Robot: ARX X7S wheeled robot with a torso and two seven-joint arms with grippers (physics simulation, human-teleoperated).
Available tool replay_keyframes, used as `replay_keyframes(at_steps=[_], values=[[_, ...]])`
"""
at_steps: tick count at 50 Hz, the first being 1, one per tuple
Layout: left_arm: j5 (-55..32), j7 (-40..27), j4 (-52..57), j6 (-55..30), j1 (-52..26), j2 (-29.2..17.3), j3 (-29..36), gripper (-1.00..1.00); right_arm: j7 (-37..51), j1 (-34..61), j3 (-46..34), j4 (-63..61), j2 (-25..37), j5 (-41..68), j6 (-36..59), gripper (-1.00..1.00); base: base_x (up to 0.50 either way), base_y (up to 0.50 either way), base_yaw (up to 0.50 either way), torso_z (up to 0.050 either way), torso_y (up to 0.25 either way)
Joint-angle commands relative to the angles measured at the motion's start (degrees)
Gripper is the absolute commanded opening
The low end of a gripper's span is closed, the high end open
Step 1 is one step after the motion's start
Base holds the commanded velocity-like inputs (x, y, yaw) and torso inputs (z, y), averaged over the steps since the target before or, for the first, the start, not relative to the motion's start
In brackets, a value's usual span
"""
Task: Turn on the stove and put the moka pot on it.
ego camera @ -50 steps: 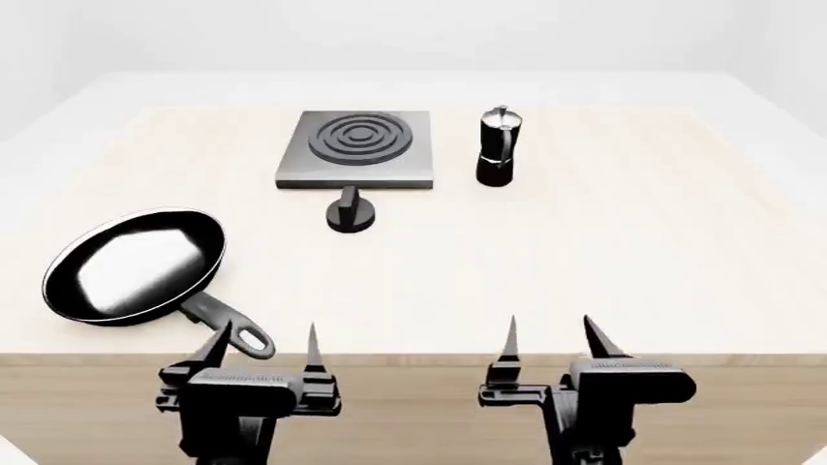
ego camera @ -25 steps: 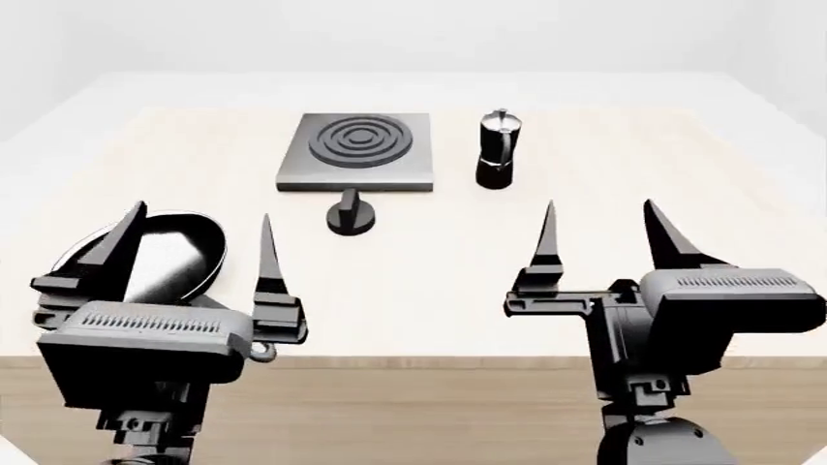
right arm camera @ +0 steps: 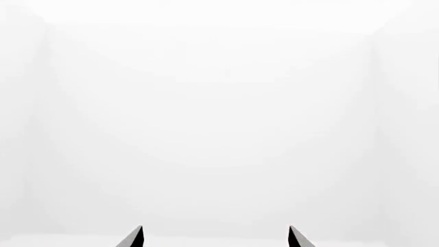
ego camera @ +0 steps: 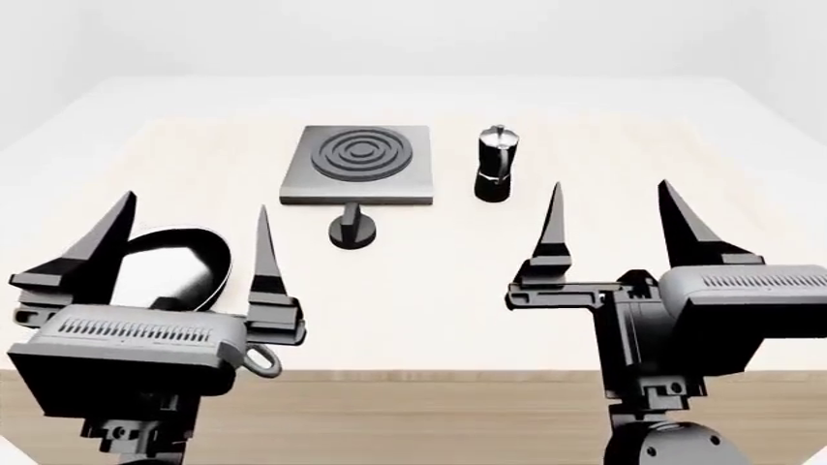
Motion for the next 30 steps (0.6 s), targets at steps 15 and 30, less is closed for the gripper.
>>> replay_keyframes(at_steps=[15,30], values=[[-1.44,-1.26,-0.32,3.37,1.16,-1.12,0.73,1.0,1.75,-0.16,-1.04,-0.21,0.83,0.59,-1.63,1.0,0.0,0.0,0.0,0.047,0.0],[-0.81,-2.38,-0.59,3.47,1.68,-1.88,2.01,1.0,2.65,-0.72,-2.28,0.73,1.65,-0.29,-3.77,1.0,0.0,0.14,0.0,0.0,0.0]])
